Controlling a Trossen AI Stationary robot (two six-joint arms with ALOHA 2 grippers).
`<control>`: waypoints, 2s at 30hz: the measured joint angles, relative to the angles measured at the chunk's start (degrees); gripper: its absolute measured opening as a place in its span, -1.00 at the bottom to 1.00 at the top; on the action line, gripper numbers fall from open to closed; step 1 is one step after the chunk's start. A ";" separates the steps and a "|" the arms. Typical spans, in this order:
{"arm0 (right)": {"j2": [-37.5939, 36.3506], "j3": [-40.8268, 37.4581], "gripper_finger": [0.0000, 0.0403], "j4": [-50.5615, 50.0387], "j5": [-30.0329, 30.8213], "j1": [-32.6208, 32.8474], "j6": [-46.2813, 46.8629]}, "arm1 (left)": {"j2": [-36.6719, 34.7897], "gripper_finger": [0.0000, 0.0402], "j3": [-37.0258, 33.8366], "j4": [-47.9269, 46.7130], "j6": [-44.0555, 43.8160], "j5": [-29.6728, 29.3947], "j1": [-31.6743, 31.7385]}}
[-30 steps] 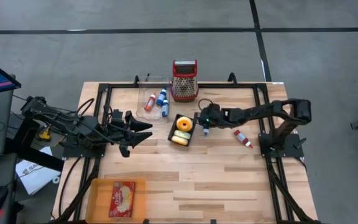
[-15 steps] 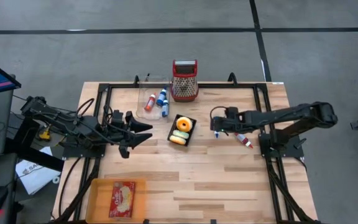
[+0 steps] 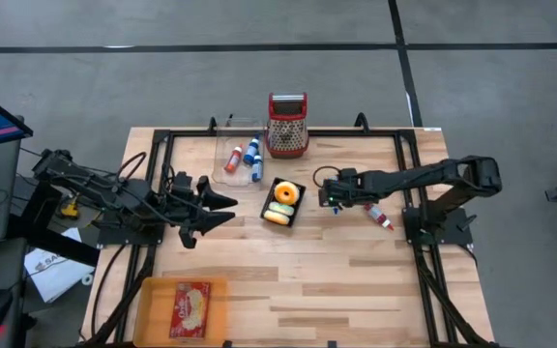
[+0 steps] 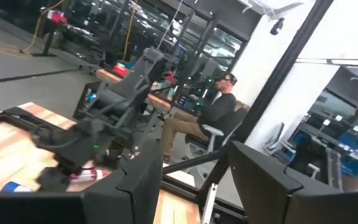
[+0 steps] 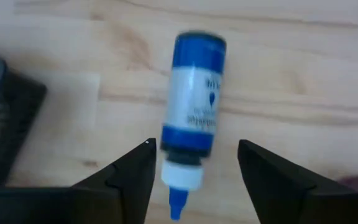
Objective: Pick & Place Food Item
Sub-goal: Put the blue food coloring bottle into the transparent bin
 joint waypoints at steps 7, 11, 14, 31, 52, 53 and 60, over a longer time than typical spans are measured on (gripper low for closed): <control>5.37 0.12 0.16 5.75 -5.98 -3.81 -3.84 | 0.00 -0.09 0.00 0.76 0.03 0.18 -0.51; 9.02 0.36 0.11 6.72 -7.44 -3.98 -3.77 | -0.18 -0.09 0.00 1.20 0.05 0.17 -0.48; 10.59 0.49 0.05 5.97 -7.45 -3.86 -3.78 | -0.22 -0.09 0.00 1.46 0.06 0.17 -0.48; 0.60 -0.05 -0.27 10.07 -2.80 2.16 -4.97 | -0.22 -0.09 0.00 1.40 0.32 0.08 -0.48; 20.80 39.01 -0.30 18.86 -8.46 0.58 -22.73 | -1.33 -0.09 -0.02 -3.11 0.27 -1.28 -0.74; 22.94 41.06 -0.30 18.53 -10.29 -0.66 -23.52 | -1.82 -0.09 -0.02 -3.20 0.33 -1.30 -0.88; 33.45 53.59 -0.30 17.65 -15.05 -5.05 -25.62 | -5.20 -0.09 -0.02 -3.15 1.85 -1.30 -1.49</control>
